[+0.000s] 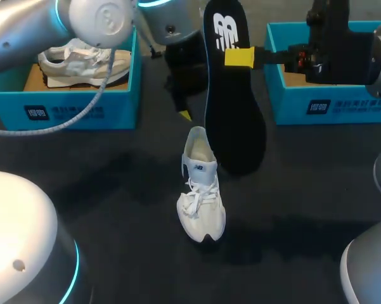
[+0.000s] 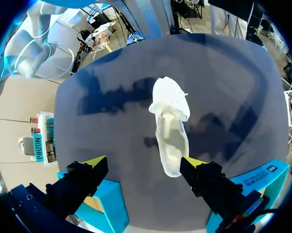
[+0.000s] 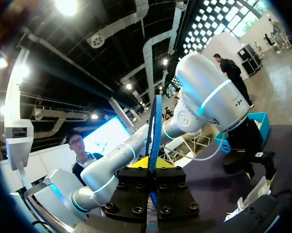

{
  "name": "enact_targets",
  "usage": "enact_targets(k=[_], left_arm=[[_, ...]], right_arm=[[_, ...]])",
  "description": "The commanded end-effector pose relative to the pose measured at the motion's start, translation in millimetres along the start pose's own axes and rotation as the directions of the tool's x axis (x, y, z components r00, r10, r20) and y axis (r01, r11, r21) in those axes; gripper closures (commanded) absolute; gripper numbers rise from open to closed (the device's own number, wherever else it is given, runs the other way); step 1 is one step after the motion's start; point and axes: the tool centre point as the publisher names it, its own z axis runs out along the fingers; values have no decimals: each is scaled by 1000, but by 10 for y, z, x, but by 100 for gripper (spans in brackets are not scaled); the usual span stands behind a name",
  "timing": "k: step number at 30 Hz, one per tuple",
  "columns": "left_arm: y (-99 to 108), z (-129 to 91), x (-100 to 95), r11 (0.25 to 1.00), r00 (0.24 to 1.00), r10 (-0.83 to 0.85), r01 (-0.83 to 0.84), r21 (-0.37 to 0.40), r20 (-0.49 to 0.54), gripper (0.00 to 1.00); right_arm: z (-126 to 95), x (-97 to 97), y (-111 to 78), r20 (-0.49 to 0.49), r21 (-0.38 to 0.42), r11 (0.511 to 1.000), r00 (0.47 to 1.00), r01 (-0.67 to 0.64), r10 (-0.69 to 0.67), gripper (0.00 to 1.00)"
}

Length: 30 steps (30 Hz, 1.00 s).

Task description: Take the shoe out of the shoebox, open the shoe tongue, remove and reinsert the insole, then place the shoe into the shoebox

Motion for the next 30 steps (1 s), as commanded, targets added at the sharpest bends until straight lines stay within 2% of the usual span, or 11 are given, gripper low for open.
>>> enact_targets(k=[1, 9, 10, 13, 17, 21, 25, 30], left_arm=[[-18, 12, 34, 1000, 1000, 2, -2, -6, 16, 0], [-18, 12, 34, 1000, 1000, 2, -2, -6, 16, 0], [-13, 18, 42, 999, 999, -4, 6, -36, 49, 0], [-26, -18, 17, 999, 991, -3, 10, -47, 132, 0], [29, -101, -17, 996, 985, -1, 17, -91, 174, 0], [81, -227, -53, 994, 972, -13, 37, -101, 234, 0], [96, -439, -116, 994, 929, -12, 52, -99, 369, 0], [100, -717, -179, 989, 873, 26, 48, -138, 487, 0]], right_arm=[[42, -7, 15, 4, 3, 1000, 1000, -3, 3, 100], [42, -7, 15, 4, 3, 1000, 1000, -3, 3, 100], [42, -7, 15, 4, 3, 1000, 1000, -3, 3, 100], [42, -7, 15, 4, 3, 1000, 1000, -3, 3, 100], [42, -7, 15, 4, 3, 1000, 1000, -3, 3, 100], [3, -152, 165, -18, -23, 999, 999, -39, 39, 100], [-90, -284, 336, -2, 10, 996, 996, -84, 84, 100], [-234, -509, 546, 13, -20, 976, 976, -216, 217, 100]])
